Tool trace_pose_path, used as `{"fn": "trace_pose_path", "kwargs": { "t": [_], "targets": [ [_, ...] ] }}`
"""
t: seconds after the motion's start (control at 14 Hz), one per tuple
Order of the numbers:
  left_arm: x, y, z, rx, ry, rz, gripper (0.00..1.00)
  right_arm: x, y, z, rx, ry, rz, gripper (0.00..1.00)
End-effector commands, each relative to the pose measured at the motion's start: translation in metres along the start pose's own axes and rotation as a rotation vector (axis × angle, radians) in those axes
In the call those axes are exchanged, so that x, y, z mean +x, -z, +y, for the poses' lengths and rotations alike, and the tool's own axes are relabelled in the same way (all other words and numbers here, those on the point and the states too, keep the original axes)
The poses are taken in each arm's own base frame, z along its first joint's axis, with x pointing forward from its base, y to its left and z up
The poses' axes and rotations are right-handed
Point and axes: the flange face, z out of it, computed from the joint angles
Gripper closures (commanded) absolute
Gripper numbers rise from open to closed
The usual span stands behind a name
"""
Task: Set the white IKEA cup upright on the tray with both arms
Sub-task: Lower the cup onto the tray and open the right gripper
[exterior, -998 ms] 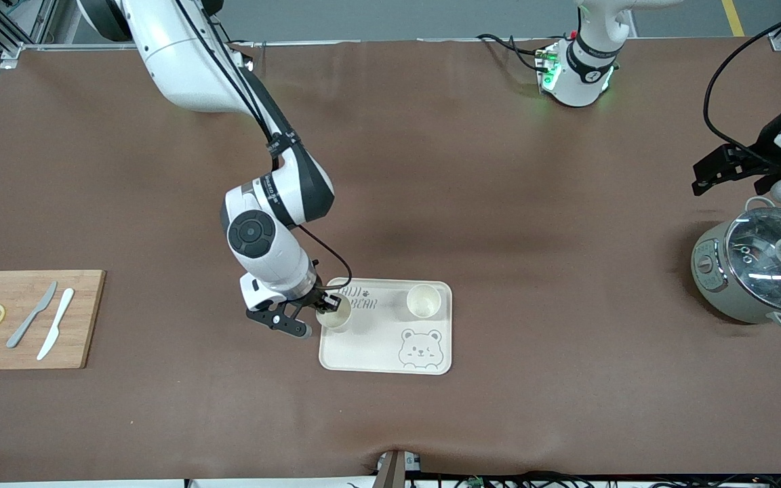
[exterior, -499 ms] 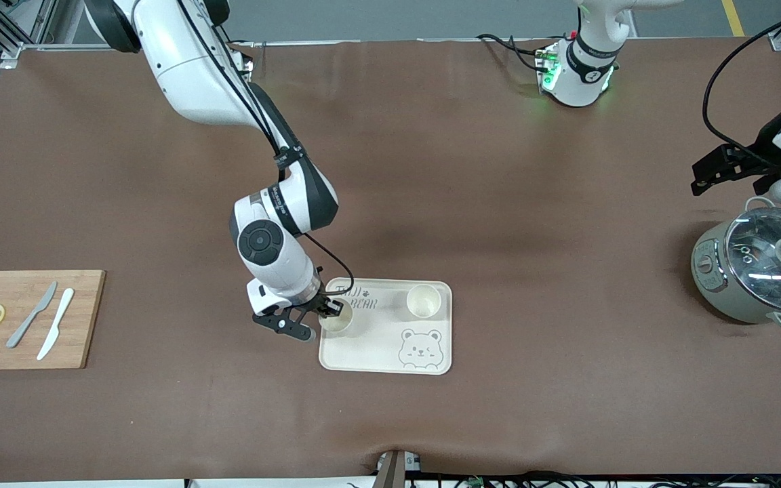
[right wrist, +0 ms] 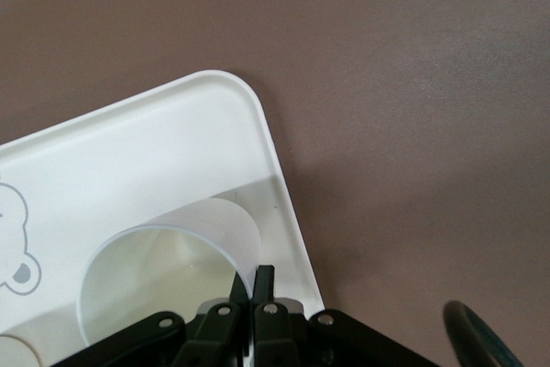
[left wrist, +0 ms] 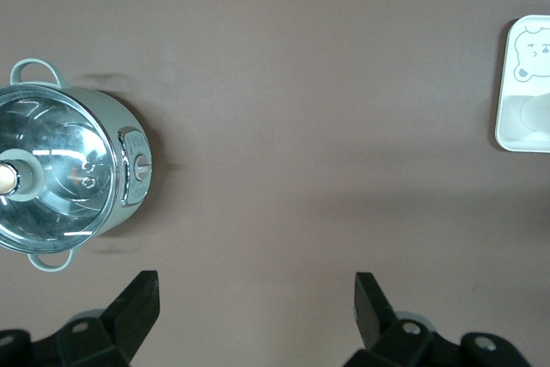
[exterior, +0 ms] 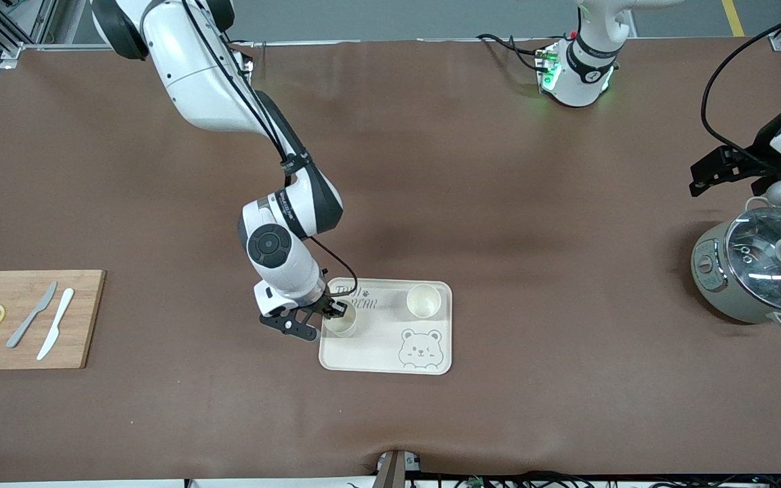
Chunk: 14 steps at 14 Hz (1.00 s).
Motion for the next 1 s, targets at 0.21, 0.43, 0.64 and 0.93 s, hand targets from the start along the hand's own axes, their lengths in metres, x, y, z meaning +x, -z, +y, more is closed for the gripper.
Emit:
{"fn": "trace_pose_path", "kwargs": {
  "t": [0.21, 0.43, 0.64, 0.93],
  "targets": [
    [-0.002, 0.003, 0.003, -0.009, -0.010, -0.007, 0.00, 0.002, -0.002, -0.006, -0.002, 0.003, 0.019, 0.58],
    [-0.002, 0.004, 0.003, -0.009, -0.016, -0.004, 0.00, 0.002, -0.002, -0.006, -0.002, 0.005, 0.019, 0.23],
    [-0.003, 0.005, 0.012, -0.008, -0.028, -0.004, 0.00, 0.003, -0.001, -0.005, -0.003, 0.005, 0.020, 0.00],
    [-0.003, 0.006, 0.014, -0.008, -0.036, -0.002, 0.00, 0.010, 0.004, -0.001, 0.003, 0.001, 0.025, 0.00]
  ]
}}
